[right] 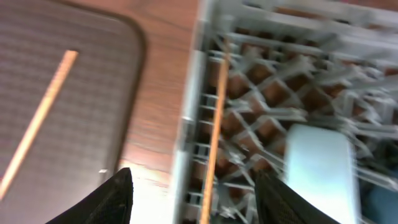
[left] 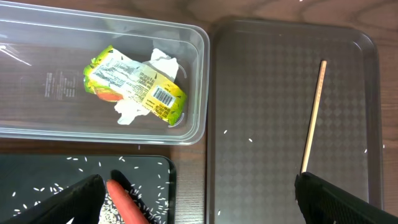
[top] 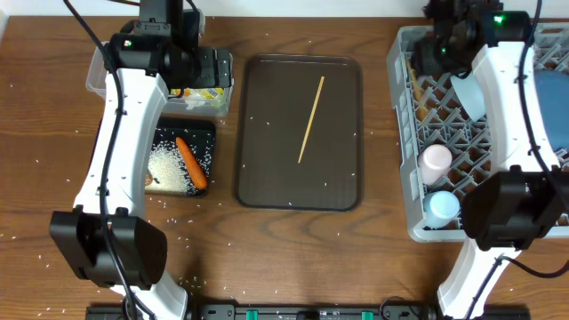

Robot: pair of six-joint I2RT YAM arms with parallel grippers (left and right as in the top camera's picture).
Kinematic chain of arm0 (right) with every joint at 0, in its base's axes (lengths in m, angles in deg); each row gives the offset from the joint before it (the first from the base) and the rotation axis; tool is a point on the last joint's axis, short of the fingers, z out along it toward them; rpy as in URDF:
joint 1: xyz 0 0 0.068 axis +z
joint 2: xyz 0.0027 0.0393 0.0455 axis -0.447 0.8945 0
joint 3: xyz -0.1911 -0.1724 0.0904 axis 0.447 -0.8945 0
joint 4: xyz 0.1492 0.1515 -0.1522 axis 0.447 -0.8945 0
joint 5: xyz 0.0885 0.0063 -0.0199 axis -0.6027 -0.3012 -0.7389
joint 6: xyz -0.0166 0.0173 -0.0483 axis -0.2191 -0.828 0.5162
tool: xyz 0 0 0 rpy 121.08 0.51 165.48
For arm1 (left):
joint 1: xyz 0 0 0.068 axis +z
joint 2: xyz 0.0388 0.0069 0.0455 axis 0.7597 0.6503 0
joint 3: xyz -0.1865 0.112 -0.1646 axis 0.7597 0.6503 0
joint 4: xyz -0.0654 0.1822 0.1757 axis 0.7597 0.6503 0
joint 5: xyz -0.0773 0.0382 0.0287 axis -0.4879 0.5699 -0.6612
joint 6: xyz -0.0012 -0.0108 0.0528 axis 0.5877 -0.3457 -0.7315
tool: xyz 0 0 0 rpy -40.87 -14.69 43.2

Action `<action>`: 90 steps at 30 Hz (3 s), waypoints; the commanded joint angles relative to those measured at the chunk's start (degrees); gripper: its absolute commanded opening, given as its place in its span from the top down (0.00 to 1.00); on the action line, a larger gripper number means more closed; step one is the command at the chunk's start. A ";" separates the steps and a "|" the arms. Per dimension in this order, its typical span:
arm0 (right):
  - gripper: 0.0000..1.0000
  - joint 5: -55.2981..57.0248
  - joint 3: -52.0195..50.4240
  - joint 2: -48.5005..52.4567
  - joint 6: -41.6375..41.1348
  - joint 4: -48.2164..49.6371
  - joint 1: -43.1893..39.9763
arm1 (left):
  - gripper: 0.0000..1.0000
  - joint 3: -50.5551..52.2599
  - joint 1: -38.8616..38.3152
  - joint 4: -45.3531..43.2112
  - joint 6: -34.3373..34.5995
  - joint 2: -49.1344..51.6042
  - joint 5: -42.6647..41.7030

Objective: Sort waste into correct bins and load items into the dishwasher rack
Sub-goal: 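Return the right gripper to the brown tray toward the second chopstick, then grasp the second chopstick with the right gripper and carry it right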

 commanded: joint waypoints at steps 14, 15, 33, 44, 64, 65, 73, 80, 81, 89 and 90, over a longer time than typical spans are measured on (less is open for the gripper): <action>0.44 -0.28 -0.57 9.18 -21.14 8.07 23.91 | 0.02 -0.22 0.20 0.13 0.33 0.22 -0.04; 0.44 -0.28 -0.57 10.58 -21.79 8.31 24.76 | 0.02 -0.22 0.20 0.13 0.31 0.22 -0.04; 0.56 13.75 -0.57 21.62 -34.14 6.73 28.00 | 0.02 -0.22 0.20 0.13 0.33 0.22 -0.04; 0.85 14.71 -0.57 23.43 -34.10 7.56 27.89 | 0.02 -0.22 0.20 0.13 0.33 0.22 -0.04; 0.99 5.44 -0.39 16.33 -25.73 2.16 22.16 | 0.02 -0.22 0.20 0.13 0.33 0.22 -0.07; 0.99 5.01 -0.39 14.62 -24.74 2.01 21.44 | 0.02 -0.22 0.20 0.13 0.33 0.22 -0.04; 0.99 3.56 -0.42 -1.38 -15.63 -0.28 12.59 | 0.02 -0.22 0.20 0.13 0.33 0.22 -0.04; 0.99 3.56 -0.44 -5.42 -4.44 -2.21 2.64 | 0.02 -0.22 0.20 0.13 0.33 0.22 -0.04; 0.99 3.56 -0.55 -5.01 -2.08 -2.36 1.22 | 0.02 -0.22 0.20 0.13 0.33 0.22 -0.04; 0.99 -2.23 -0.55 -1.90 4.98 -2.84 -5.11 | 0.02 -0.22 0.20 0.13 0.33 0.22 -0.04; 0.99 -3.80 -0.55 -1.90 5.01 -2.99 -5.25 | 0.02 -0.22 0.20 0.13 0.33 0.22 -0.04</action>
